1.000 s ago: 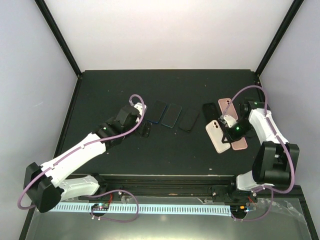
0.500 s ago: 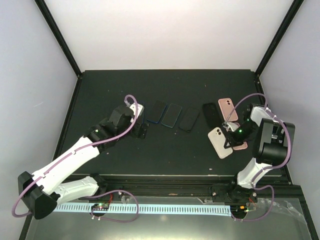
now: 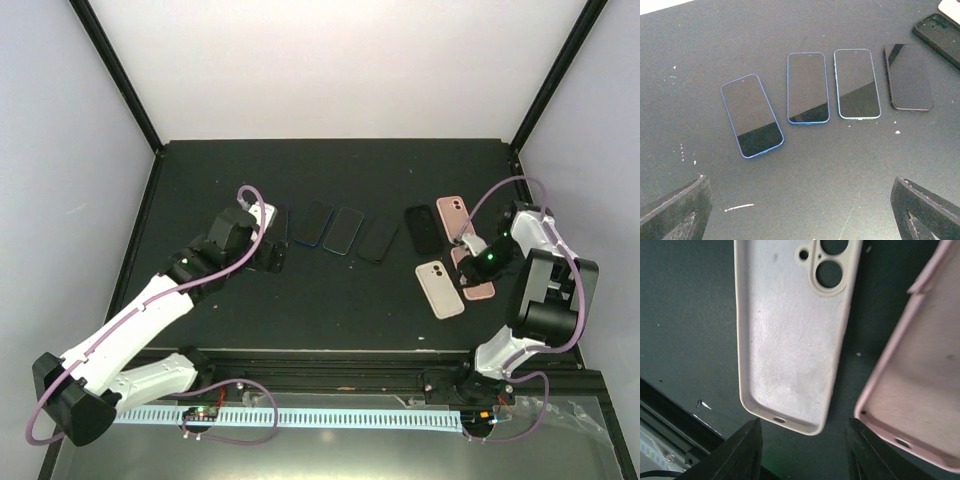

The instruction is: Take the phone out of the phone case

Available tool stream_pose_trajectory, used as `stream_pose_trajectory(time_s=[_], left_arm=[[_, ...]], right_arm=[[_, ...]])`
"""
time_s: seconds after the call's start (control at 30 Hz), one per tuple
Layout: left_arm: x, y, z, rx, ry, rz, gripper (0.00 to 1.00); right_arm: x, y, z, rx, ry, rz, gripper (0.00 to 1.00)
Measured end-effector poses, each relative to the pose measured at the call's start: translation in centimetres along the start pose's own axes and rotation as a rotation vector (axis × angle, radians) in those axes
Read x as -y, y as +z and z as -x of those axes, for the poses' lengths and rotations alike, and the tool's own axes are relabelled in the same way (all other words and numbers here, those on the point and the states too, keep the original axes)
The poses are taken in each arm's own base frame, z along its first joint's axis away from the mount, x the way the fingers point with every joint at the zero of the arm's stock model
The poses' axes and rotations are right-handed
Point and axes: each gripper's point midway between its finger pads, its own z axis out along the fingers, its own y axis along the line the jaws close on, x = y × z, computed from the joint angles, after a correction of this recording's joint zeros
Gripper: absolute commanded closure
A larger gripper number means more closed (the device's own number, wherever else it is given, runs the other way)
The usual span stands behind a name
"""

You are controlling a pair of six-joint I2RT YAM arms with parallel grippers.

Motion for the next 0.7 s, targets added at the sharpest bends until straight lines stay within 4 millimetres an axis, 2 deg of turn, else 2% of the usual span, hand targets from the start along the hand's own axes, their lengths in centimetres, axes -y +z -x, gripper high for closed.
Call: stream_pose_trajectory(time_s=[0.2,0.37,0.47,0.57,0.63,0.7], left_arm=[[-1.4,-0.1,-0.3,-0.014,-0.02,0.04,0.01],[-2.2,0.0,-0.2,-0.012,-0.036,0.061,0.01],[-3.2,-0.2,0.0,-0.003,-0.054,0.091,0.01],[-4.1,-1.1,0.5,0.029,-0.075,0.122,0.01],[-4.4,-2.0,0.9,0.06,-0.084,0.13,0.01],[-4.5,-3.1,1.3,0.092,-0.095,0.129,0.01]], right_arm=[[0.4,-5.0,2.7,0.126,-0.082,-0.122,0.53],[0.0,-7.6,3.4,0.197,-0.123,-0.189,0.52],[-0.7,-9.3,3.8,0.244,-0.147,-0.215,0.52],[-1.7,-12.2,5.4,0.349,-0.178,-0.246,0.47],[-2.7,-14.0,6.5,0.429,-0.198,-0.258,0.45],[-4.4,-15.2,7.3,0.488,-0.229,-0.267,0.38]])
